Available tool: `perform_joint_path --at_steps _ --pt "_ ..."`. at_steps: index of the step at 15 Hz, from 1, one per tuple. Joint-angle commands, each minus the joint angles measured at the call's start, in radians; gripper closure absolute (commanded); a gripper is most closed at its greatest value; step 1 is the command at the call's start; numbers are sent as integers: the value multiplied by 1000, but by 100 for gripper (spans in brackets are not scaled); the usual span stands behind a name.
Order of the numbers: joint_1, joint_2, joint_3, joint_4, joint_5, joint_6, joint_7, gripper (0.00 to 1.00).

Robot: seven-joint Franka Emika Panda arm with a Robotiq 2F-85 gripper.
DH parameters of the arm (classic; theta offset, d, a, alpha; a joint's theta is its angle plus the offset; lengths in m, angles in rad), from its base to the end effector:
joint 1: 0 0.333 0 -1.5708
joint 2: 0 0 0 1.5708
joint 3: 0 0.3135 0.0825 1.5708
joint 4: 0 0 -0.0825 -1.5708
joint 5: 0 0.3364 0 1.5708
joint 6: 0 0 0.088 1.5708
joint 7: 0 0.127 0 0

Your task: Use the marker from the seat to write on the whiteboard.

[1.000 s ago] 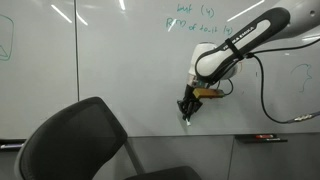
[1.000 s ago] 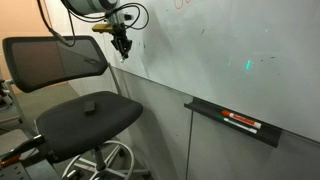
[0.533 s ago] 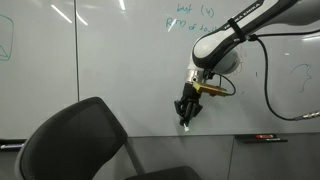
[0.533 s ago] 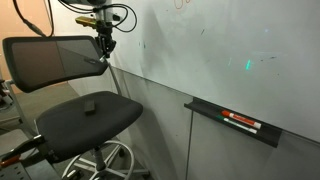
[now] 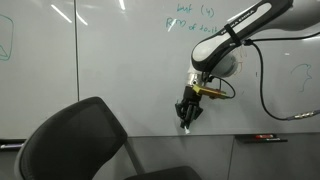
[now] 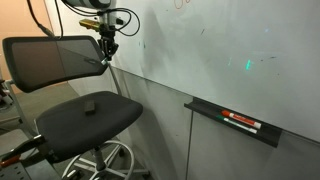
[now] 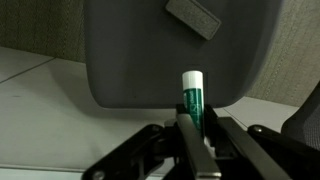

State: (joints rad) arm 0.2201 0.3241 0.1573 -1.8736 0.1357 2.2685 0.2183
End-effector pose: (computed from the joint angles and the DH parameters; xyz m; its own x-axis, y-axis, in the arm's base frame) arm 0.5540 0.2192 0.3557 0.9976 0.0631 0.0292 0.0672 -0.9832 -0.1695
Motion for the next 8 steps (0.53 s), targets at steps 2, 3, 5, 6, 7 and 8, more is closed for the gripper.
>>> perform_joint_path --at_steps 2,3,5,6,7,8 --pt "3 82 3 70 -1 45 -17 94" --pt "7 101 1 84 -10 54 -16 94" --pt "16 139 -5 117 -32 74 -13 94" --pt "22 156 -11 136 -52 84 -15 94" --pt "25 170 -15 152 -65 90 -14 94" --pt "30 184 -24 172 -90 95 -10 94"
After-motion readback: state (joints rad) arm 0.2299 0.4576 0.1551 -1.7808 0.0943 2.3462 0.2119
